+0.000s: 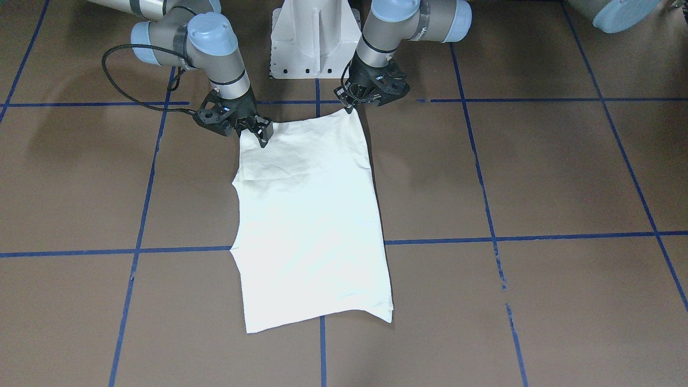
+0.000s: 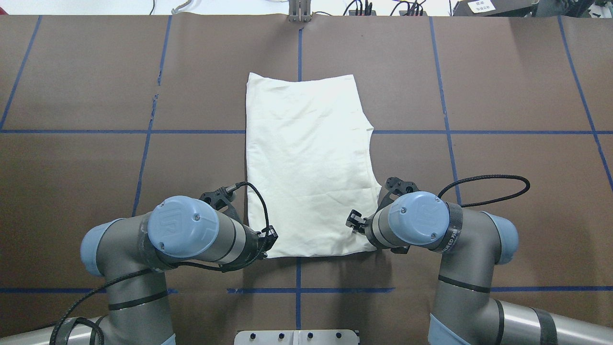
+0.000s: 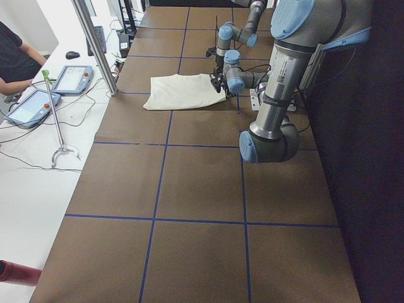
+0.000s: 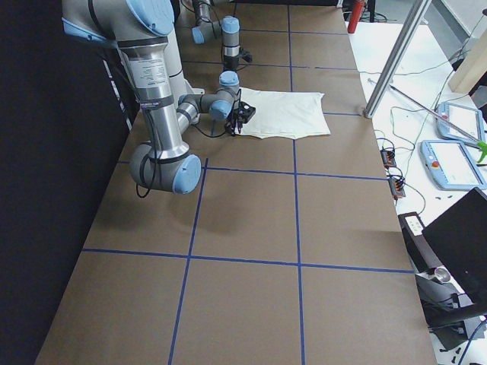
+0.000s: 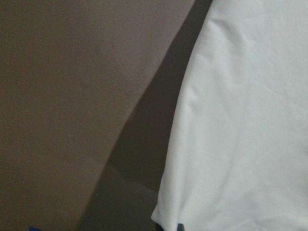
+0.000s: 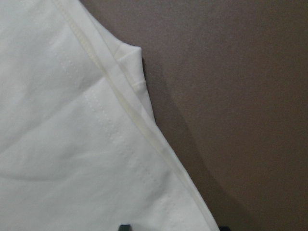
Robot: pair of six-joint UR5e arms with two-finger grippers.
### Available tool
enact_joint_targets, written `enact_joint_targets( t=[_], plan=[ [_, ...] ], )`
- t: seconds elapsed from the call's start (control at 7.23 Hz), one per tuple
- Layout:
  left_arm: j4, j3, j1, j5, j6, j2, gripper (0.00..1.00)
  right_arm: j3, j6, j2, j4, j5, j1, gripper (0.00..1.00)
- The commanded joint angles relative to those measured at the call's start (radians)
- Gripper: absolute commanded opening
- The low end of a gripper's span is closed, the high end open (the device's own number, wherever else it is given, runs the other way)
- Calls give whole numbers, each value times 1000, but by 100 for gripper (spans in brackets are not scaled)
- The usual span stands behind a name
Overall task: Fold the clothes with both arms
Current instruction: 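Grasp the near edge of the shirt with both grippers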
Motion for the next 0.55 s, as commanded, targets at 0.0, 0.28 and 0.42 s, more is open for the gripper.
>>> enact_joint_targets(
  t=[0.0, 0.28, 0.42],
  plan=[
    [-1, 2, 0, 0, 0, -1, 0, 0, 0, 2, 0, 1, 3, 1],
    [-1, 2, 0, 0, 0, -1, 0, 2, -3, 4, 1, 2, 8, 0],
    [-1, 2, 0, 0, 0, -1, 0, 2, -3, 5, 1, 2, 8, 0]
  ],
)
